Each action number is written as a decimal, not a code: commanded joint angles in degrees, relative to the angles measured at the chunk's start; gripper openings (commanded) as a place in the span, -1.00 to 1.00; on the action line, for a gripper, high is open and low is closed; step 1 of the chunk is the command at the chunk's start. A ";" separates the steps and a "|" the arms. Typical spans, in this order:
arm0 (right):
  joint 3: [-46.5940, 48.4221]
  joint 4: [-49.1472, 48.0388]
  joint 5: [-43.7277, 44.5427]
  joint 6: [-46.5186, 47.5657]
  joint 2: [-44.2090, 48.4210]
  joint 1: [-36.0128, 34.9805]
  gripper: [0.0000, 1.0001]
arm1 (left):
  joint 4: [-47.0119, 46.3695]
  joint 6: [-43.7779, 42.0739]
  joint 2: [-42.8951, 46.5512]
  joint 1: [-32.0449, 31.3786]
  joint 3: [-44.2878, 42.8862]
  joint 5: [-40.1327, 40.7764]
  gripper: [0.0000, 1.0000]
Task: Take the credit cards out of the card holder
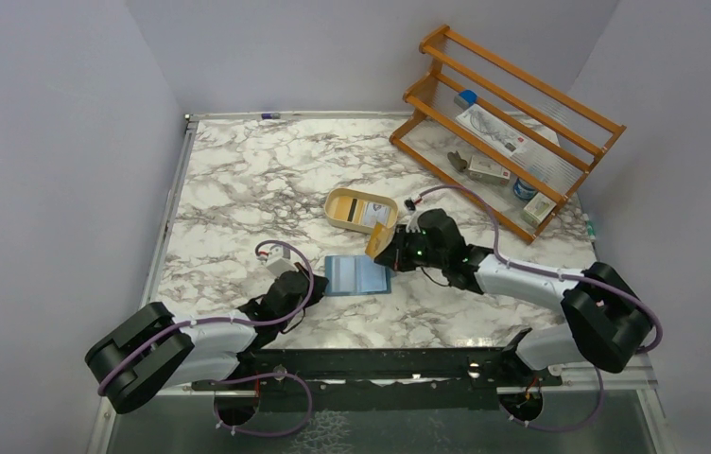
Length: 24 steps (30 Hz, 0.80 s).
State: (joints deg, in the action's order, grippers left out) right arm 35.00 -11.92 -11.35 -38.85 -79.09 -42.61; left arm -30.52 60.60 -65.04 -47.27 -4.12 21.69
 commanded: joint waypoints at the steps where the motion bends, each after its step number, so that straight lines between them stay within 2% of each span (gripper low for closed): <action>1: 5.16 2.70 2.09 5.92 -2.00 1.04 -0.99 | 1.43 -1.39 0.02 -0.11 0.32 -1.77 -1.00; 16: 32.55 7.62 -5.89 13.03 -28.78 6.87 -0.99 | 2.26 -2.75 0.57 -0.10 0.08 -1.92 -1.00; 24: 39.05 5.80 -11.40 12.30 -37.20 7.13 -0.99 | 3.53 -3.33 1.49 -0.02 -0.10 -1.66 -1.00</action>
State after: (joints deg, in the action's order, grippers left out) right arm 71.33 -6.33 -18.00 -27.11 -113.67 -35.64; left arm -29.47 58.54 -64.40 -47.27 -4.38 20.60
